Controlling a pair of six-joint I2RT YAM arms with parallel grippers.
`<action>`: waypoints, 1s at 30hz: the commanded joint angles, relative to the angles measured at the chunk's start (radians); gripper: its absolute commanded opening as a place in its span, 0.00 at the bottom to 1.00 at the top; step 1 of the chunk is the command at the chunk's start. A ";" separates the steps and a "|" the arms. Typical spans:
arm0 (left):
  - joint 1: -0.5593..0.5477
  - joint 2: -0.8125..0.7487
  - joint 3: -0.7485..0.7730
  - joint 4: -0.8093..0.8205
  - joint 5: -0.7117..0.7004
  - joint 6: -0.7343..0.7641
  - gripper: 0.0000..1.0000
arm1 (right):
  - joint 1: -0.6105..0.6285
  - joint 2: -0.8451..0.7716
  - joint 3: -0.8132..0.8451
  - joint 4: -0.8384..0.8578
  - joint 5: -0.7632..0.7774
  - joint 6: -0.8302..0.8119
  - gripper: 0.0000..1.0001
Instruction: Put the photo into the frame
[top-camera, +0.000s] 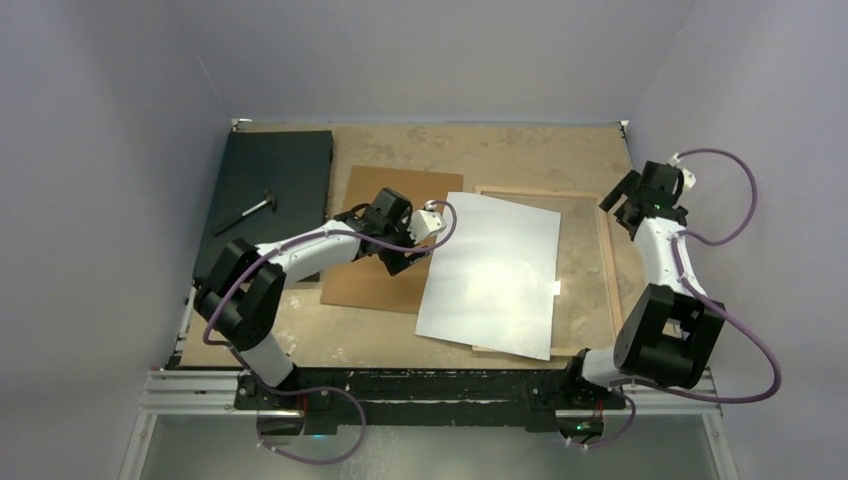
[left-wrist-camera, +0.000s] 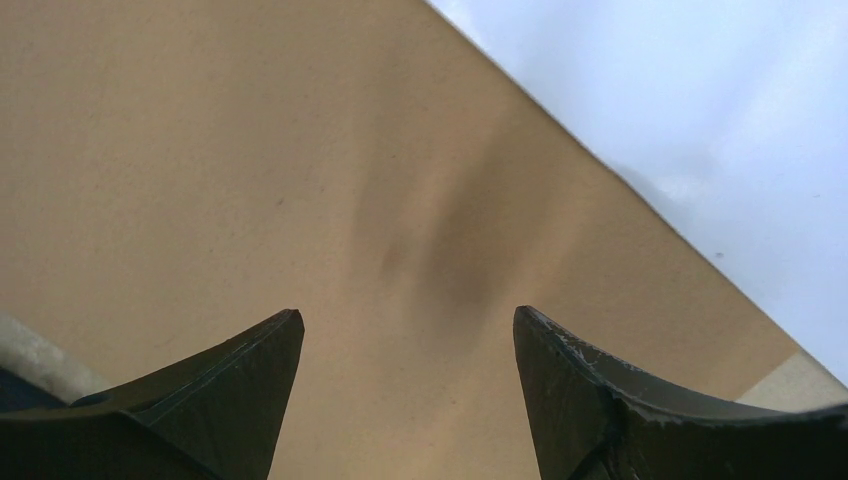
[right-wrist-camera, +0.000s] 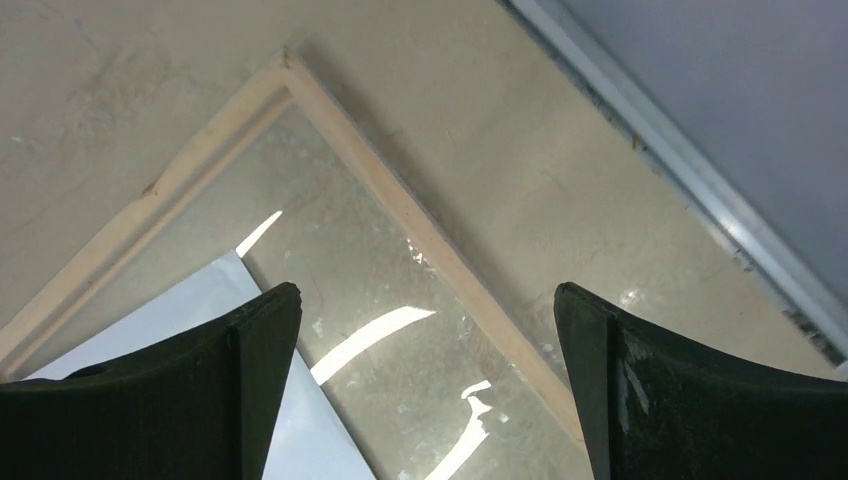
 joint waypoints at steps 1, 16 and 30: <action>0.024 0.002 -0.016 0.031 -0.018 -0.017 0.75 | -0.073 0.016 -0.064 0.043 -0.163 0.154 0.99; 0.035 -0.039 -0.066 0.034 0.004 -0.053 0.75 | -0.165 -0.003 -0.303 0.156 -0.207 0.292 0.99; 0.082 -0.049 -0.090 0.052 -0.009 -0.044 0.74 | -0.173 -0.099 -0.430 0.194 -0.165 0.311 0.99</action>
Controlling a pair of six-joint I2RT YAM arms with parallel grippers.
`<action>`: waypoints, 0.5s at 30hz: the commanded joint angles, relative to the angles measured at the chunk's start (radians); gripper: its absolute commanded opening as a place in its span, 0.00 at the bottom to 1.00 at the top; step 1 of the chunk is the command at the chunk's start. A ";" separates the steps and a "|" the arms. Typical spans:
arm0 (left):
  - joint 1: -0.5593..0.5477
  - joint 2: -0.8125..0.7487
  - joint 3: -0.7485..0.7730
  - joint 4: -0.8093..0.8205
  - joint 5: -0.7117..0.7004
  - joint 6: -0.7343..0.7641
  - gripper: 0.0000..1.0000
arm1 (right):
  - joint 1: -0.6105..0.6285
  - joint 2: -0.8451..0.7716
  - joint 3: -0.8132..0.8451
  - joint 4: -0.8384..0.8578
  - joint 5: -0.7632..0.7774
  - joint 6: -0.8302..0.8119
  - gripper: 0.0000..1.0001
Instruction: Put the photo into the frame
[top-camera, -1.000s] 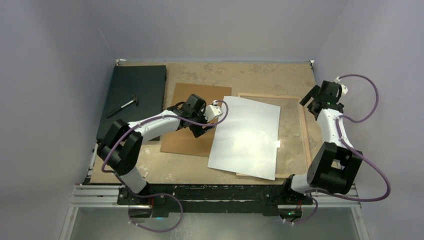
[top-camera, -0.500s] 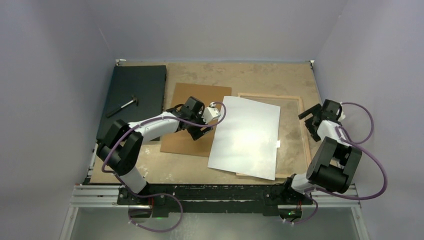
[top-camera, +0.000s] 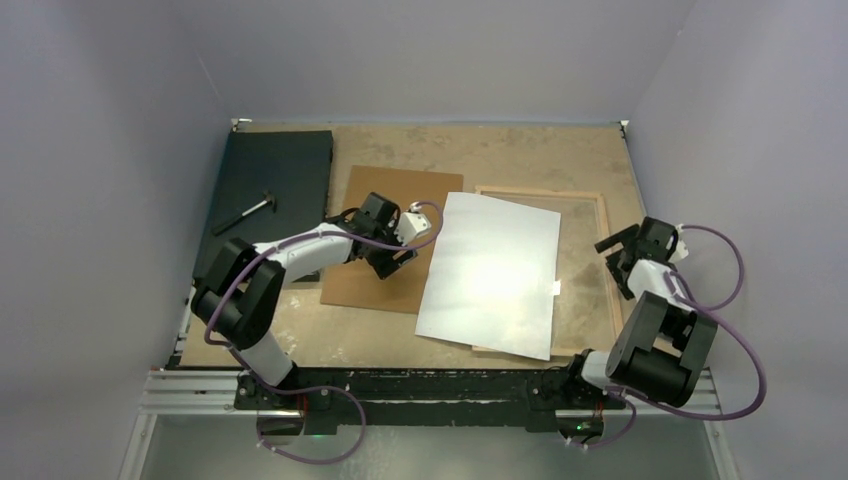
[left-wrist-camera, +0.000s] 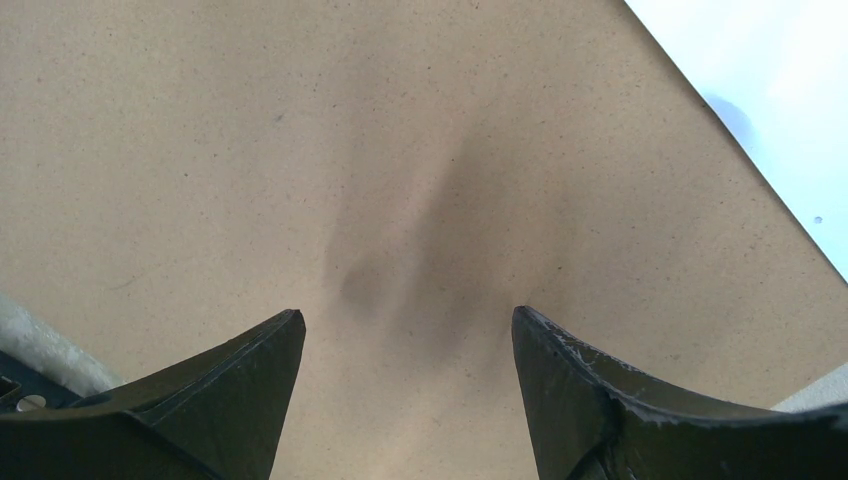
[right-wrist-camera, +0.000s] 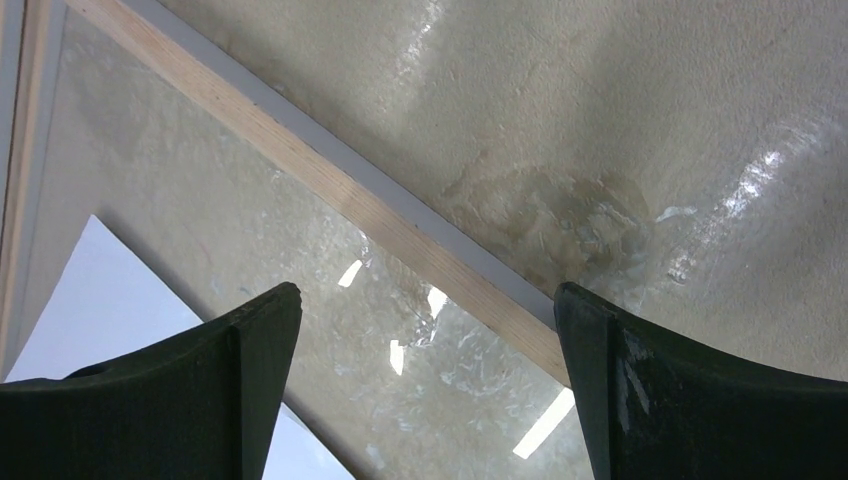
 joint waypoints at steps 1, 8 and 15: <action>0.003 -0.049 -0.013 0.025 0.010 -0.009 0.74 | -0.011 -0.045 -0.020 0.017 0.019 0.020 0.99; 0.004 -0.062 -0.018 0.024 0.029 -0.022 0.74 | -0.012 -0.151 -0.003 0.016 0.162 0.106 0.99; 0.004 -0.080 -0.009 -0.007 0.061 -0.033 0.73 | -0.019 -0.082 -0.020 0.055 0.227 0.157 0.99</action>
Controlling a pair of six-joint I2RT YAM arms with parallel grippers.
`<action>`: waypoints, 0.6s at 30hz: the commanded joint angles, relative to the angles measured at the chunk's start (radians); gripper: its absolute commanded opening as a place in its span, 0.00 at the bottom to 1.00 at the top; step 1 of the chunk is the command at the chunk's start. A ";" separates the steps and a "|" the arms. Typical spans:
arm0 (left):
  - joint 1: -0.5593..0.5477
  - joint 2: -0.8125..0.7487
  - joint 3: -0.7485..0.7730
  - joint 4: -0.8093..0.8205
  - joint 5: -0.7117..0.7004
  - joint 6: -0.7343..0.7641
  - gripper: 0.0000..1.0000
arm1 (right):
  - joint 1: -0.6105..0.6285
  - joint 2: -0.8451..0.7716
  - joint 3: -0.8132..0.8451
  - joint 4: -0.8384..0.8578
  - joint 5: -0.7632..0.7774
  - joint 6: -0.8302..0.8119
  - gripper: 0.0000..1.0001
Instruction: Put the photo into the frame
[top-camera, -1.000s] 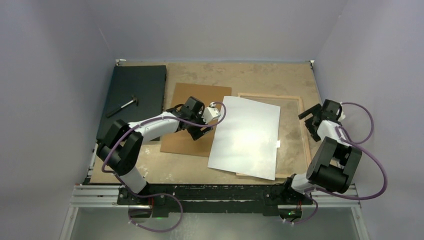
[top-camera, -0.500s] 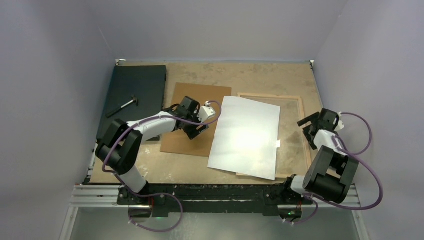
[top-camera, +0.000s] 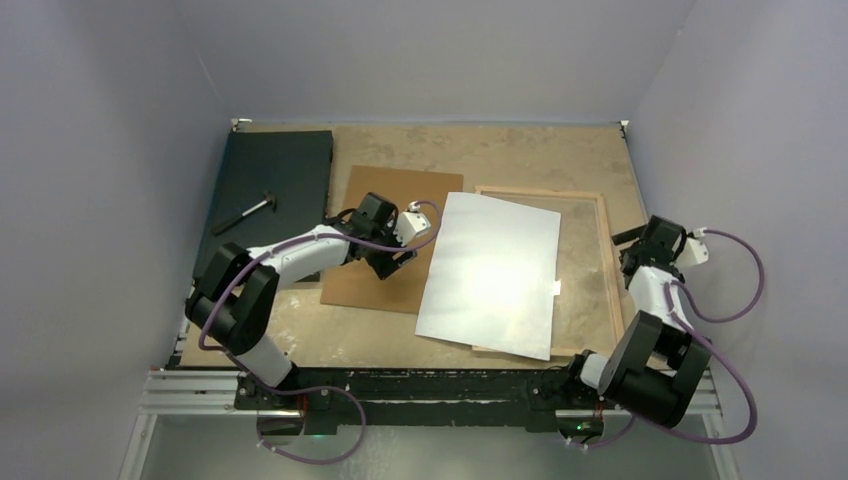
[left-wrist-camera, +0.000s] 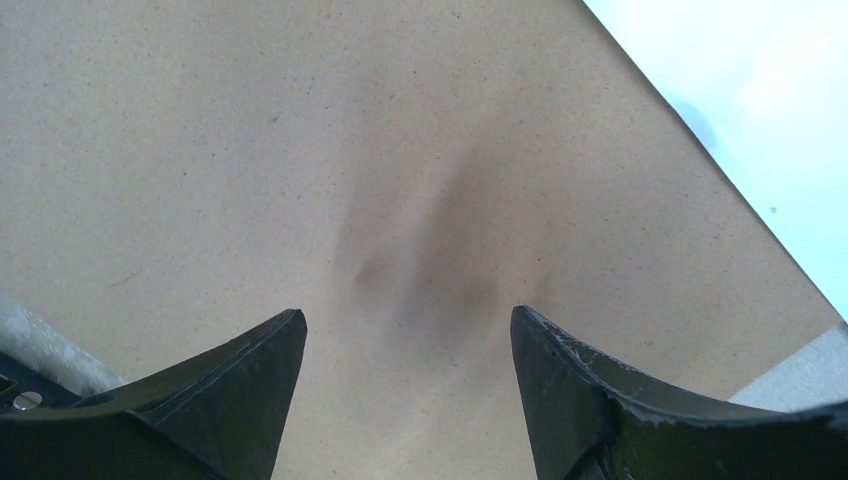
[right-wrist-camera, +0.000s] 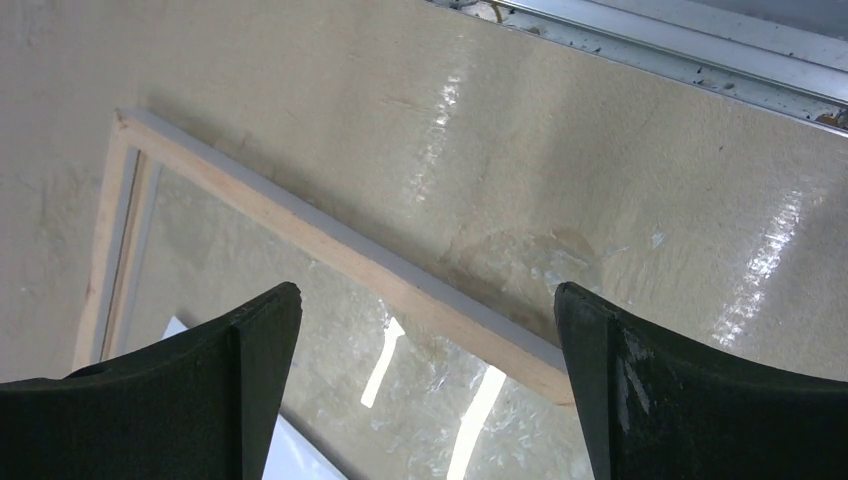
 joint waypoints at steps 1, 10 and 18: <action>0.003 -0.052 0.008 -0.015 0.045 -0.026 0.73 | -0.009 0.053 -0.013 0.036 0.072 0.059 0.99; 0.004 -0.038 0.026 -0.040 0.023 -0.001 0.73 | -0.010 0.098 -0.121 0.109 -0.065 0.091 0.98; 0.011 0.030 0.021 0.006 -0.046 0.010 0.74 | 0.014 0.117 -0.161 0.145 -0.191 0.117 0.99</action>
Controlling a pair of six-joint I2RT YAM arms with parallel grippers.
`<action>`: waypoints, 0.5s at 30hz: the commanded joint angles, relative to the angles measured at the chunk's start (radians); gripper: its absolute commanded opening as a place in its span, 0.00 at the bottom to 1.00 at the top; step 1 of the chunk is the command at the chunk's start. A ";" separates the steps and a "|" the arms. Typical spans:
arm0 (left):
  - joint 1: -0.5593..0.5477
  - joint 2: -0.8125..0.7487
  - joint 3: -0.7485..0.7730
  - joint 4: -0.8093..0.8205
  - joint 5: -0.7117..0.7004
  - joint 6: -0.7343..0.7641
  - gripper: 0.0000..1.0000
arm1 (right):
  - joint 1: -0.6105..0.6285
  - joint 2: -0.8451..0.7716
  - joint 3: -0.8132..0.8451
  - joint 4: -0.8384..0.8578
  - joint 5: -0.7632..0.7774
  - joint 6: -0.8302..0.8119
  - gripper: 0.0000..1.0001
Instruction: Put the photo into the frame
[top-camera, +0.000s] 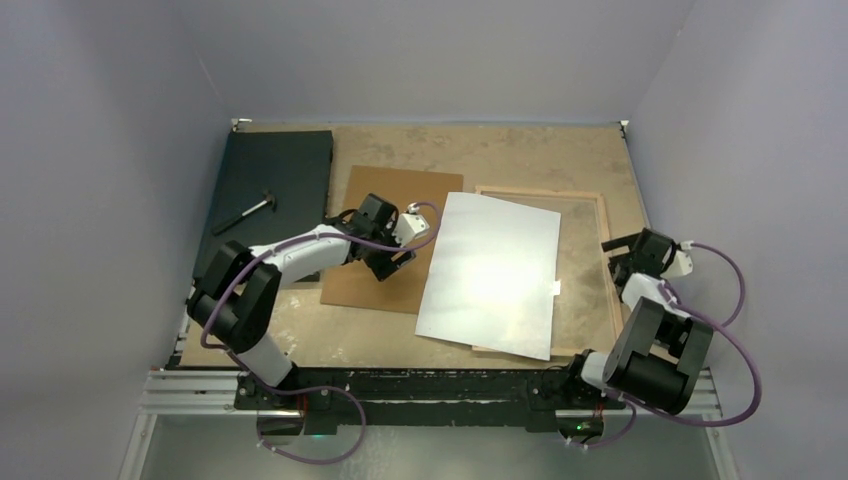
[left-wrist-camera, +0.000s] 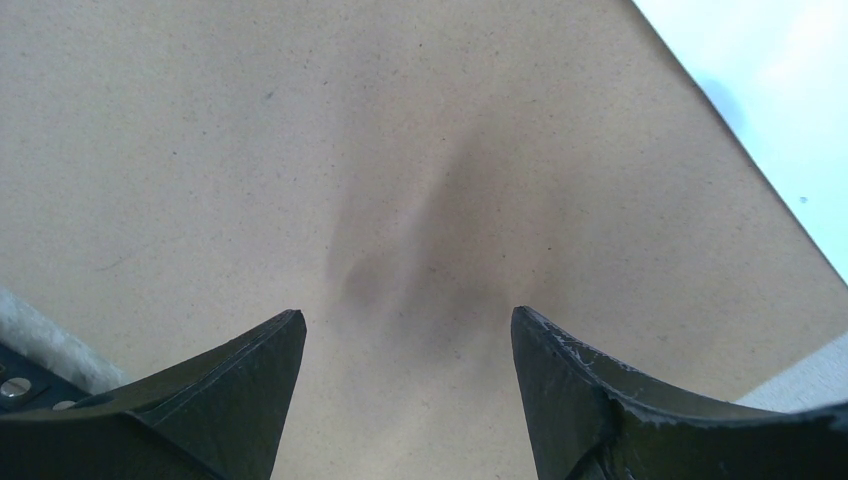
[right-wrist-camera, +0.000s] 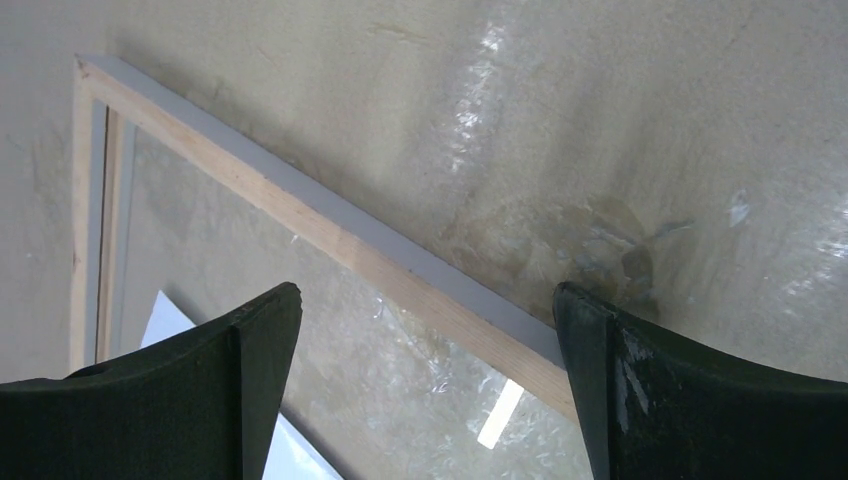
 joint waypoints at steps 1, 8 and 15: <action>0.013 0.044 0.019 0.039 -0.040 0.023 0.74 | 0.023 0.026 -0.050 -0.025 -0.116 0.044 0.99; 0.014 0.079 0.010 0.074 -0.053 0.038 0.74 | 0.076 -0.038 -0.109 -0.017 -0.167 0.079 0.99; 0.015 0.098 -0.003 0.094 -0.052 0.051 0.74 | 0.092 -0.106 -0.075 -0.084 -0.138 0.020 0.99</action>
